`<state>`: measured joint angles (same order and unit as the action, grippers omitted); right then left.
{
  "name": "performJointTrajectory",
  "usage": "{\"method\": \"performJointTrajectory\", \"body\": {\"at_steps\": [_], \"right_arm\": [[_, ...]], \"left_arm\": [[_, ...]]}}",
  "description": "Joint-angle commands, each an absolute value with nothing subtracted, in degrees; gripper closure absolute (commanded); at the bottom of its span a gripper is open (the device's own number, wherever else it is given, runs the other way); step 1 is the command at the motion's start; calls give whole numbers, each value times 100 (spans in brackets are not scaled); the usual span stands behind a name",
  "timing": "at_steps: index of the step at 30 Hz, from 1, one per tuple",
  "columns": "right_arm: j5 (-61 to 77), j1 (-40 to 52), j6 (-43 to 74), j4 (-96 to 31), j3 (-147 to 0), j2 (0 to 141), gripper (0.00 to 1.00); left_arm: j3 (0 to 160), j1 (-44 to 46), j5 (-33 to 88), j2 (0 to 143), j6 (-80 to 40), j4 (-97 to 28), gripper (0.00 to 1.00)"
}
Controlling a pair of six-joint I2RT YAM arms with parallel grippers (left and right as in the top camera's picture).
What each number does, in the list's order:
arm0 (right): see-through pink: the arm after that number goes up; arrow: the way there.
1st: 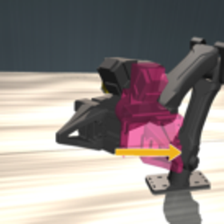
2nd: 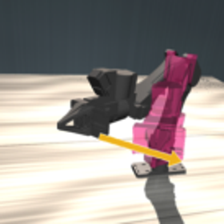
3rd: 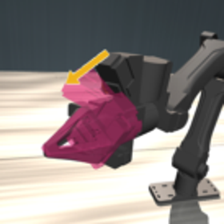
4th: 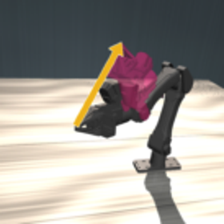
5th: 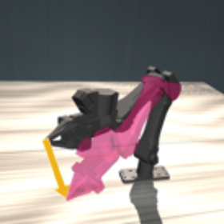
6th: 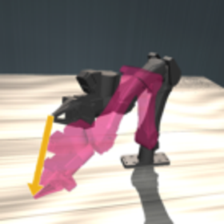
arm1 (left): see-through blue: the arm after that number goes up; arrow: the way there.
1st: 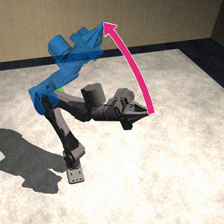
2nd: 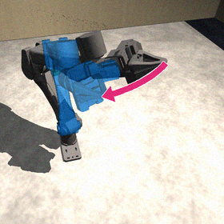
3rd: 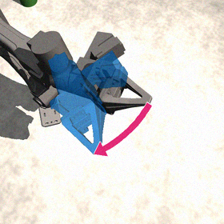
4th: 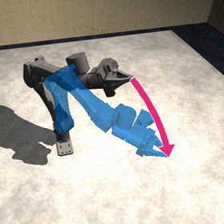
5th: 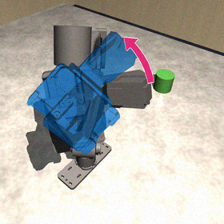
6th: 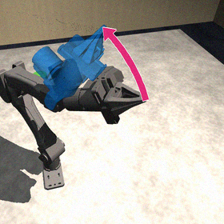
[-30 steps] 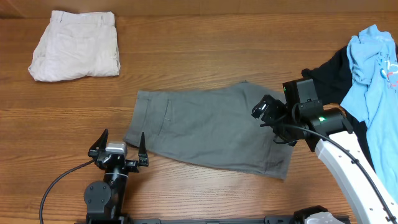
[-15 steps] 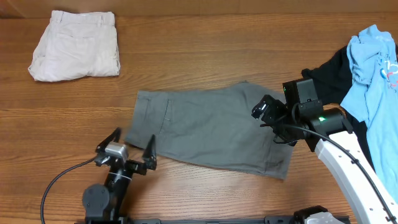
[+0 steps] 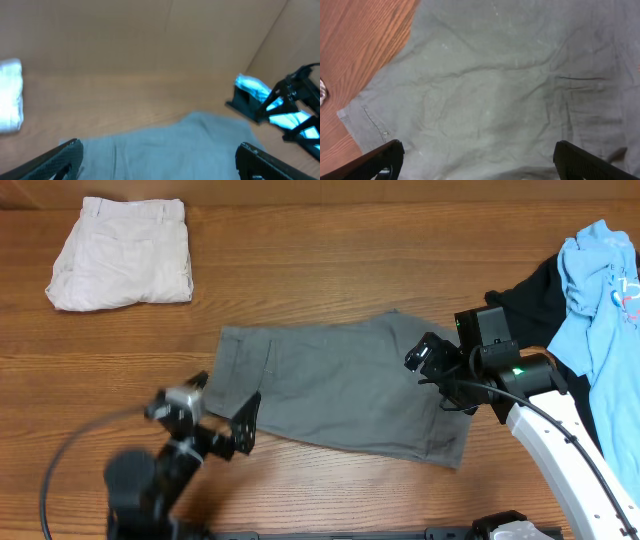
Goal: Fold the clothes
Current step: 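Reach the left gripper to the trousers' left waistband end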
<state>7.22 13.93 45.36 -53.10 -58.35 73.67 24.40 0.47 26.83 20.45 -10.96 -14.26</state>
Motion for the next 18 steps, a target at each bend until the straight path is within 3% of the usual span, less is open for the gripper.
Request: {"method": "performJointTrajectory", "body": {"at_steps": [1,9,14,18], "right_arm": [[740,1424,4517,-5275,-5931,7373,0],[740,1424,4517,-5275,-5931,7373,0],[742,1424,4517,-5275,-5933,7373,0],[740,1424,4517,-5275,-5931,7373,0]], "left_arm": [[3769,67,3118,3970,-499,-2213,0],[7223,62,2727,7929,626,-5103,0],[8289,3,1592,9312,834,-5839,0],[8346,-582,2390,9856,1186,-5728,0]]}}
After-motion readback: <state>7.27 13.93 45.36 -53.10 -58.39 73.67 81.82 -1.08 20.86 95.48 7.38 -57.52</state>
